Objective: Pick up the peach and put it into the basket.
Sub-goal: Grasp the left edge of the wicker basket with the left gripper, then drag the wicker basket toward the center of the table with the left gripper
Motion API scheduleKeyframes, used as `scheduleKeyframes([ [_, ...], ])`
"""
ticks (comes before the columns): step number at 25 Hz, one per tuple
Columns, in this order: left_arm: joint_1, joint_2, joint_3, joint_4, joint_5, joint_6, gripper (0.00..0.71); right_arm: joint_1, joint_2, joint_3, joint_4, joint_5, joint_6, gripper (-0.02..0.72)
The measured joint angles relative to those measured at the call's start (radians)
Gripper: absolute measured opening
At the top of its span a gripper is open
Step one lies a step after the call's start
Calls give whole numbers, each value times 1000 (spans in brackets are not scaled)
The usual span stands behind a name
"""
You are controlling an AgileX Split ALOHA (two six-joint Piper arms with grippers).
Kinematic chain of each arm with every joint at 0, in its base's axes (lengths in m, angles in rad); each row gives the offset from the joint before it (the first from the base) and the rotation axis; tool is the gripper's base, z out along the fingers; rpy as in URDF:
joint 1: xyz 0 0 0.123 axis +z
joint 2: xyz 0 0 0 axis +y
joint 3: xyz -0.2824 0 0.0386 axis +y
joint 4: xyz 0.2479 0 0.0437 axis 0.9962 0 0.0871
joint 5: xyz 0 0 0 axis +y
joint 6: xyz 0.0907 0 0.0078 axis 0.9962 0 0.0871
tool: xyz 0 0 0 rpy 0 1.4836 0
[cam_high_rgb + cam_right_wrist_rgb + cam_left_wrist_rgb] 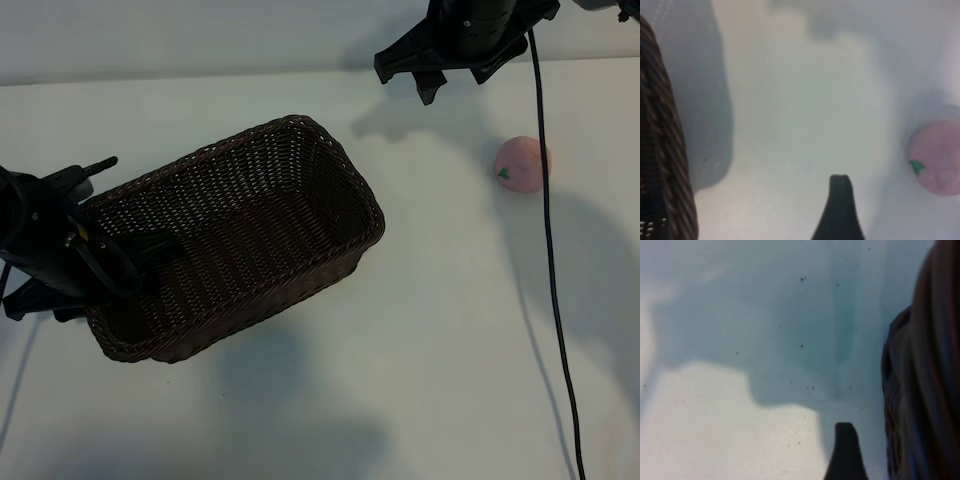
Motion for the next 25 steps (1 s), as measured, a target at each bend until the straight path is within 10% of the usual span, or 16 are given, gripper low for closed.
scheduleKeyframes([
  [3, 0, 0, 0, -8, -13, -10, 386, 0, 0, 0, 0, 0, 0, 554],
  [25, 0, -47, 0, -184, -32, 147, 379, 0, 0, 0, 0, 0, 0, 554],
])
